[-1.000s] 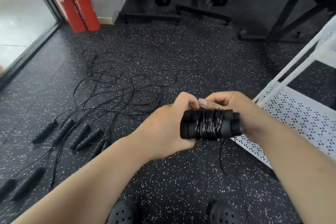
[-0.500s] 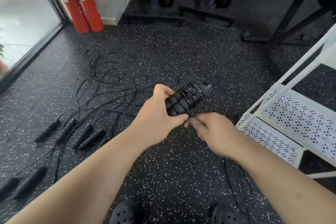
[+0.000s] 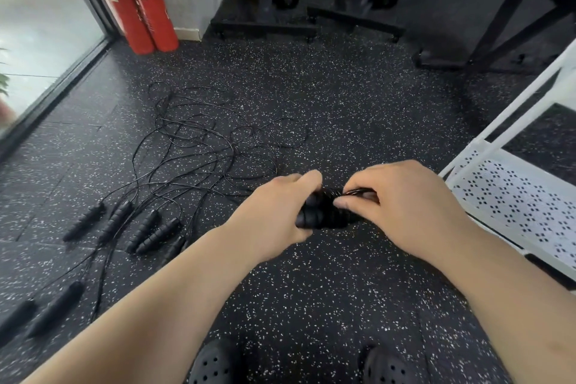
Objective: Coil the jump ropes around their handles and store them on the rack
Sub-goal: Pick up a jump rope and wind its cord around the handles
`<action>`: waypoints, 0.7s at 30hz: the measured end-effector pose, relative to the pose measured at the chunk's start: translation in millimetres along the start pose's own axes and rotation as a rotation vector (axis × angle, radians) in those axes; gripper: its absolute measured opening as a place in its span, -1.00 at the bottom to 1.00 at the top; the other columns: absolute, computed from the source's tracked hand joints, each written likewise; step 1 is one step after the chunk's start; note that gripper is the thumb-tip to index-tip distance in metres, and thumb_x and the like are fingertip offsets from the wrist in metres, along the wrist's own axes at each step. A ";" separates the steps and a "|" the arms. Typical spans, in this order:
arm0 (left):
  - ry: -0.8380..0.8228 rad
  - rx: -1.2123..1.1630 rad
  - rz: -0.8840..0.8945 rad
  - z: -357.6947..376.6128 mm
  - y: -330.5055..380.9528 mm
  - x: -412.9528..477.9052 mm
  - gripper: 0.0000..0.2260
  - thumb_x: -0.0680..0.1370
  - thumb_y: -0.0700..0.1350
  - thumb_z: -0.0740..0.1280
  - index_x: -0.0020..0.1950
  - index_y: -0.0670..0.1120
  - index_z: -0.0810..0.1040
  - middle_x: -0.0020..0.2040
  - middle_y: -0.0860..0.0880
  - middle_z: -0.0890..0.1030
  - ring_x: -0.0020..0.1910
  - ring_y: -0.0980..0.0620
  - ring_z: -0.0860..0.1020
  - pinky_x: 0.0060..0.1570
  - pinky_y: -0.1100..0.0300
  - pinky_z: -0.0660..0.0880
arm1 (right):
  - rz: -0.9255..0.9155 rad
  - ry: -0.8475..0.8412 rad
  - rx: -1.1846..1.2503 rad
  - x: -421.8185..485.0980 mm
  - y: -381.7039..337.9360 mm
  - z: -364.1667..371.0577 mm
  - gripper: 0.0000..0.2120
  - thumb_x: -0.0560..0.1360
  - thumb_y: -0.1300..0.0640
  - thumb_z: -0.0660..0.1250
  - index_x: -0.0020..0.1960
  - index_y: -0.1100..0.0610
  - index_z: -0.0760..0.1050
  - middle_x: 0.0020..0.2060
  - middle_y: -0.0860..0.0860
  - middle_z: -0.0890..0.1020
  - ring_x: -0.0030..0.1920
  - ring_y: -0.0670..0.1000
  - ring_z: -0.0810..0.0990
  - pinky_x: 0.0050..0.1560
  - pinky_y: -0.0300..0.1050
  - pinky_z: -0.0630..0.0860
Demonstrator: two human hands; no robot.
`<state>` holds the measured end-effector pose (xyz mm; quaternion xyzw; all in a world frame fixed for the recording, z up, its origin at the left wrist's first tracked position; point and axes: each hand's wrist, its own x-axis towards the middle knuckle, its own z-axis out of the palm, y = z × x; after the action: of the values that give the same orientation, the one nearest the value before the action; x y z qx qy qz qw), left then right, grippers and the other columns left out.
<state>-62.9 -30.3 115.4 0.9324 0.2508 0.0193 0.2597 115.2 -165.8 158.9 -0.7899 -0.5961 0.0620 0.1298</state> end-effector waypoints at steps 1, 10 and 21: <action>-0.017 0.030 0.045 0.5 2.5 -0.9 -0.54 0.47 -0.07 0.56 0.17 0.10 0.34 0.01 0.15 0.47 -0.02 0.00 0.51 0.05 -0.03 0.56 | 0.015 0.005 0.029 1.8 4.0 -1.1 -0.70 0.50 -0.41 0.33 -0.05 -0.22 0.65 -0.30 -0.21 0.60 -0.21 -0.14 0.56 -0.16 0.02 0.58; -0.121 -0.150 0.145 -8.9 19.9 -10.4 -0.49 0.47 0.03 0.60 0.21 0.26 0.33 0.04 0.14 0.54 0.02 0.15 0.53 0.02 0.16 0.48 | 0.191 -0.172 0.461 9.2 31.8 -14.3 -0.66 0.25 -0.38 0.61 -0.15 -0.19 0.71 -0.28 -0.15 0.70 -0.25 -0.10 0.65 -0.10 0.03 0.64; -0.117 -0.761 0.077 -27.9 21.0 -11.1 -0.43 0.43 -0.11 0.68 0.24 0.10 0.39 0.17 0.06 0.68 -0.07 -0.11 0.68 -0.08 -0.08 0.67 | 0.412 -0.295 0.862 10.9 19.6 3.7 -0.77 0.71 0.21 0.34 -0.09 0.04 0.65 -0.33 -0.07 0.65 -0.25 -0.05 0.55 -0.06 -0.11 0.47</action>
<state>-67.6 -37.9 151.0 0.7776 0.1752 0.0678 0.6001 135.4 -159.9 150.5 -0.7486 -0.3598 0.4380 0.3439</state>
